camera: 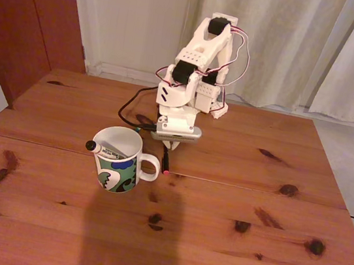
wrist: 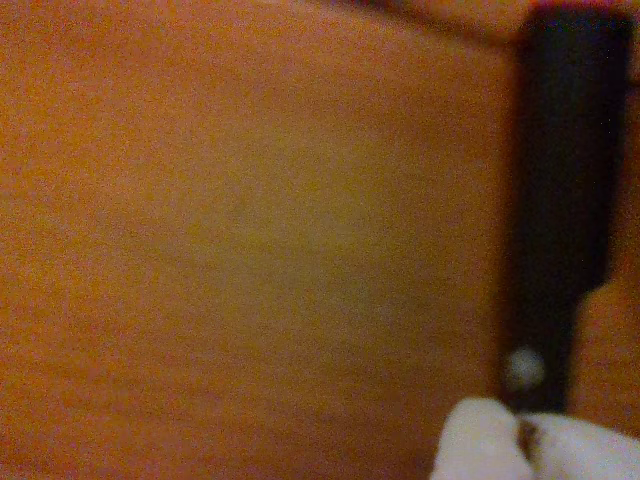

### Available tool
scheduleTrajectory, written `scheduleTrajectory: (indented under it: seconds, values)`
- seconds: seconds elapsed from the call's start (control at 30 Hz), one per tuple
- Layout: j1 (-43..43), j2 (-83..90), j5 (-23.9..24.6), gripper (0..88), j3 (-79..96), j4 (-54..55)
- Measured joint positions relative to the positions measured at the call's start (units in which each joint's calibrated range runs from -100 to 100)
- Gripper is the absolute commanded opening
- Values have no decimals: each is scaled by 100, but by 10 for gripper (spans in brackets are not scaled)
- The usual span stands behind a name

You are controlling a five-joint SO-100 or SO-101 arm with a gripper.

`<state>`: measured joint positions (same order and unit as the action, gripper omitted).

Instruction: Clean up the desk and place the pens and markers into the cup

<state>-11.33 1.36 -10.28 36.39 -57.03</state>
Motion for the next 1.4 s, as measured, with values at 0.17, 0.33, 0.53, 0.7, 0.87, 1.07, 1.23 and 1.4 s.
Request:
scheduleTrajectory:
  seconds: [0.17, 0.33, 0.53, 0.7, 0.87, 1.07, 1.23, 1.4]
  values:
    - [-66, 110, 0, 12, 620, 547]
    - [-110, 517, 0, 8, 1028, 830]
    - [-110, 669, 0, 8, 1045, 830]
    - [-345, 678, -166, 8, 637, 315]
    - [-440, 737, -269, 8, 408, -124]
    - [-521, 737, -293, 12, 408, -149]
    - [-521, 737, -293, 61, 408, -149]
    - [-521, 737, -298, 134, 408, -149]
